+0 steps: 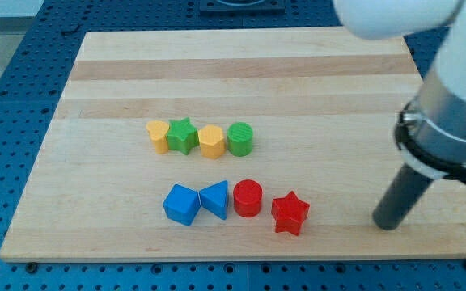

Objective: Nudge the red star closer to the red circle

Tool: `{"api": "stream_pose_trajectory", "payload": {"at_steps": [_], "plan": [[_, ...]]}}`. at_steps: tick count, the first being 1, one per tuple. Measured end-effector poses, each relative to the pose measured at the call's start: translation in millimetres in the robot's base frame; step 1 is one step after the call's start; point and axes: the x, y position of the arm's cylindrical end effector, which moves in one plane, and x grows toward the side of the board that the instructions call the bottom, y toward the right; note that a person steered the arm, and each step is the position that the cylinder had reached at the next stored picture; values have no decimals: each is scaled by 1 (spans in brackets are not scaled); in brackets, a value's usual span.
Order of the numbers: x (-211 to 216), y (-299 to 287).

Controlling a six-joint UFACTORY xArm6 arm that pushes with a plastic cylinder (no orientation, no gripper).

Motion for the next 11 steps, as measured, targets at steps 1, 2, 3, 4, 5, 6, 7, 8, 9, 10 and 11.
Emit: {"api": "stream_pose_trajectory", "payload": {"at_steps": [1,2,3,4,5,6,7,8,9,10,11], "plan": [[-4,-38],[-41,-68],[-101,-83],[-108,-53],[-67,-18],[-18,-16],[10,-36],[25,-84],[29,-145],[29,-166],[28,-147]]}}
